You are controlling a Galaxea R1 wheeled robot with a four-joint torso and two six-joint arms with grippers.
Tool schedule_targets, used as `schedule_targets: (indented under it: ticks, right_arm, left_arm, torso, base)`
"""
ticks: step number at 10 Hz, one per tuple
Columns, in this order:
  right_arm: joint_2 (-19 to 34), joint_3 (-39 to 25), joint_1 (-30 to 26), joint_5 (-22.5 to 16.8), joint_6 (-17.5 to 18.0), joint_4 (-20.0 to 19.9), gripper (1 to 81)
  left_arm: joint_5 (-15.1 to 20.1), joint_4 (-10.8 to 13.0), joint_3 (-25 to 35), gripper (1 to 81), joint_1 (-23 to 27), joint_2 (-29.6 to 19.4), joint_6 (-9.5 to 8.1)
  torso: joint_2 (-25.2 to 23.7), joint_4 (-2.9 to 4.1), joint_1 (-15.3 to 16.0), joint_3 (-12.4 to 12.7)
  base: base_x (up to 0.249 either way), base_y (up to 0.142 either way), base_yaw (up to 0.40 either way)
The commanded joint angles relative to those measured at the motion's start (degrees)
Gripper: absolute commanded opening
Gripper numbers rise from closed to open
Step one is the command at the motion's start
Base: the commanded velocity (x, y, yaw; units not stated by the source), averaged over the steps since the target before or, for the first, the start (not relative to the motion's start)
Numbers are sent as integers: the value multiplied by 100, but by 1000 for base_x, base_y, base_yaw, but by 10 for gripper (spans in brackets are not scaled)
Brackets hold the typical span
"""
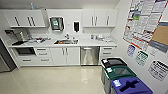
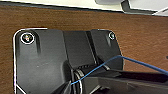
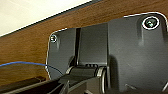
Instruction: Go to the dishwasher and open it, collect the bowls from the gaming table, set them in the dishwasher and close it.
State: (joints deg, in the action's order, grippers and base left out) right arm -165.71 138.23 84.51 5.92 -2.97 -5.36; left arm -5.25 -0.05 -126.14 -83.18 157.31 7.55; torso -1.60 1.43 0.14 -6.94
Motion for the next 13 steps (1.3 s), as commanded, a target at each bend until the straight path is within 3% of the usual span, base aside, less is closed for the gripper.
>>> schedule_targets:
  ticks: [1, 13]
  right_arm:
    - [53, -52, -236, -338, -28, -9, 811]
    - [26, -34, -236, -346, -19, -17, 811]
  left_arm:
    - [288, 31, 80, 811, 227, -94, 19]
    - [306, 58, 89, 811, 236, -146, 19]
  torso:
    - [0, 0, 0, 0]
    - [0, 0, -4, 0]
  base:
    - [149, 0, 0]
    - [124, 0, 0]
